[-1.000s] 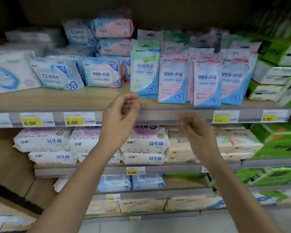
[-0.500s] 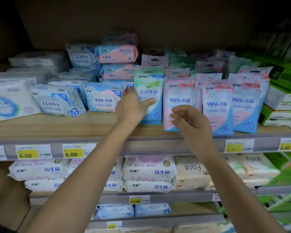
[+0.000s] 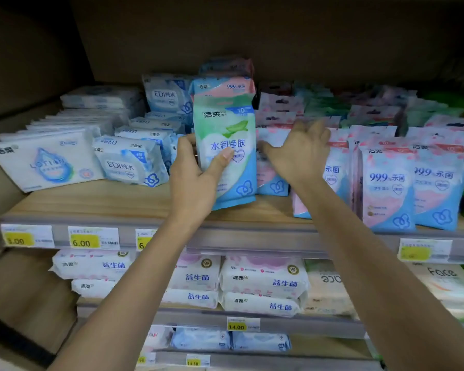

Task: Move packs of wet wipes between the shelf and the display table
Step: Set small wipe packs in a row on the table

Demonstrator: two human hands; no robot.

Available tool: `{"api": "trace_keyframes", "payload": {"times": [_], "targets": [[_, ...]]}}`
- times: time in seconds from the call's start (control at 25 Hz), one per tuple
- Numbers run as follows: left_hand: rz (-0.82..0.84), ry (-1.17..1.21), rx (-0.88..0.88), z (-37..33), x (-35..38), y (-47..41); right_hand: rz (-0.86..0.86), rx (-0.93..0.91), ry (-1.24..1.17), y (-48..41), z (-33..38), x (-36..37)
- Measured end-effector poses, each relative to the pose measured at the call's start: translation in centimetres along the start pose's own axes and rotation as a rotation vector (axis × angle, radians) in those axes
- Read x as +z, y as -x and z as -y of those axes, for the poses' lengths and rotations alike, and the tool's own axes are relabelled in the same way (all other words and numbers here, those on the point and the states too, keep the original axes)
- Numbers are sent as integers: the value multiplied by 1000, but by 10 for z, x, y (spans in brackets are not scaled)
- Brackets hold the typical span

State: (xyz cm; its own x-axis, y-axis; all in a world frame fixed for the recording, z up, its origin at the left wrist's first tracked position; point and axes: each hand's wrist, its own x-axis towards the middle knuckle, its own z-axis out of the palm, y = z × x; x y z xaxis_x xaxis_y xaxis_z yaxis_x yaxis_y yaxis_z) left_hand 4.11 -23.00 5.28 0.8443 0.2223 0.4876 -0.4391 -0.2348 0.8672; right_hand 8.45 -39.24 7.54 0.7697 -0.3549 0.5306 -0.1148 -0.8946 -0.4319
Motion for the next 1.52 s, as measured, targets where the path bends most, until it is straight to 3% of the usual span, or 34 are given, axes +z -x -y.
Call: {"api": "trace_keyframes", "payload": {"times": [0.2, 0.4, 0.56, 0.76, 0.88, 1.0, 1.12, 1.28, 1.52], "targets": [[11, 131, -65, 12, -25, 7, -65, 48, 44, 6, 6, 9], [13, 248, -106, 19, -32, 13, -99, 30, -135, 16, 15, 12], [-5, 299, -140, 18, -38, 19, -42, -121, -541, 38, 21, 8], [-23, 401, -181, 10, -45, 31, 12, -146, -803, 63, 15, 2], [-28, 428, -215, 4, -60, 42, 1, -64, -1169, 72, 13, -17], [-93, 376, -298, 4, -85, 63, 156, 160, -1320, 94, 11, -29], [-146, 262, -385, 13, -109, 95, 376, 222, -1322, 135, 6, -19], [-228, 147, -462, 27, -131, 156, 597, 179, -1305, 194, -4, 2], [-538, -10, -631, 24, -145, 274, 1042, 22, -1205, 269, -22, 21]]}}
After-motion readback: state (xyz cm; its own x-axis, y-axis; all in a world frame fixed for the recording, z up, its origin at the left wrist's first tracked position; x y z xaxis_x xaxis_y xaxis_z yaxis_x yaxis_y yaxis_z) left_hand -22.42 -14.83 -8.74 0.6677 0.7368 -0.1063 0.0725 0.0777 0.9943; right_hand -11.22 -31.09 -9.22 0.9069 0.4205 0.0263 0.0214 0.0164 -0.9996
